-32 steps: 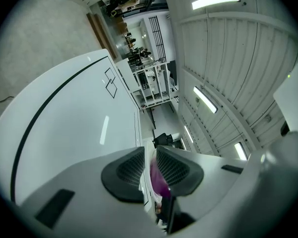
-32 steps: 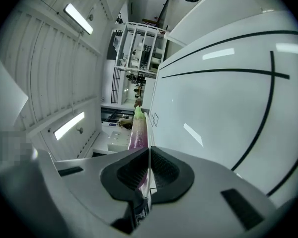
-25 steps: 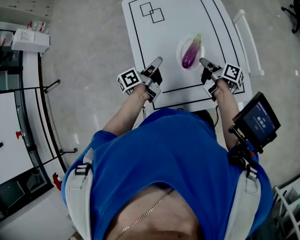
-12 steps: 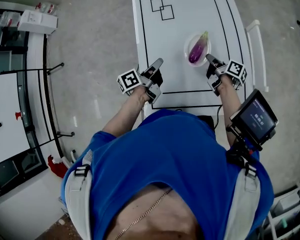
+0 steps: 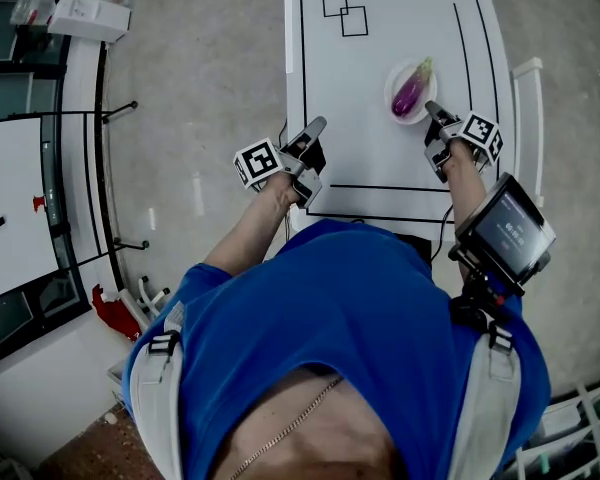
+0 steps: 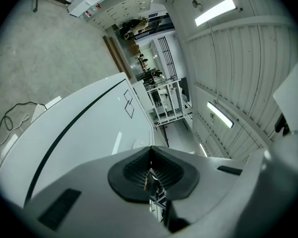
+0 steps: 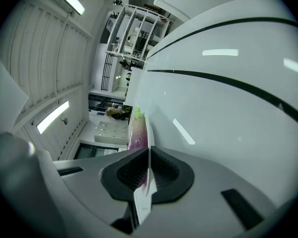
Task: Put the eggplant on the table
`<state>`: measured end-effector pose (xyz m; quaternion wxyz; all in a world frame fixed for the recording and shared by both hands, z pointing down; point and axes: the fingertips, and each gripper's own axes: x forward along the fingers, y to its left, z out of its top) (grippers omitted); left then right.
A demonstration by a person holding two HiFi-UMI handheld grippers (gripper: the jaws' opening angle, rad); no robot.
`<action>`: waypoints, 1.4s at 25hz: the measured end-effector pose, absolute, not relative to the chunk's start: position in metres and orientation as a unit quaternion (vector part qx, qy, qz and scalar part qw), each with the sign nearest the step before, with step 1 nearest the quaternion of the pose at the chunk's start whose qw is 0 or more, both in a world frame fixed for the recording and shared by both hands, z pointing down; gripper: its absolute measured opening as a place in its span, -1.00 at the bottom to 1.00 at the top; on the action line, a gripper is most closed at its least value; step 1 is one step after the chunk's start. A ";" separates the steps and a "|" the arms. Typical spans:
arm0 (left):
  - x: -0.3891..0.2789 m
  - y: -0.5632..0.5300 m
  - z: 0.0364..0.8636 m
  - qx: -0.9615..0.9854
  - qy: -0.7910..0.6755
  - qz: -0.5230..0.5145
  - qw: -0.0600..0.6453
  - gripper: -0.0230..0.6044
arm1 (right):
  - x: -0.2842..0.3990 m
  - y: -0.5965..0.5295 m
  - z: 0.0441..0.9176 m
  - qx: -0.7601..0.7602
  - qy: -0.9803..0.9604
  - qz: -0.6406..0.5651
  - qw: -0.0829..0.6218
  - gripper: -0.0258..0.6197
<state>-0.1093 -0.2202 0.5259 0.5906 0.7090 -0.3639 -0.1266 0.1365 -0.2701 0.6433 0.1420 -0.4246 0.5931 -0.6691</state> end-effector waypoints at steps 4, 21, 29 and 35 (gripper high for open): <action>-0.114 -0.216 0.526 0.705 -0.371 -0.130 0.590 -0.90 | 0.137 -0.271 0.643 -0.431 0.595 -0.665 0.134 -0.87; -0.111 -0.216 0.526 0.703 -0.371 -0.141 0.591 -0.90 | 0.144 -0.276 0.651 -0.486 0.603 -0.631 0.056 -0.87; -0.112 -0.219 0.526 0.702 -0.369 -0.148 0.590 -0.90 | 0.143 -0.277 0.647 -0.506 0.634 -0.584 -0.011 -0.78; -0.113 -0.221 0.528 0.702 -0.368 -0.151 0.591 -0.90 | 0.141 -0.275 0.647 -0.512 0.653 -0.555 -0.051 -0.77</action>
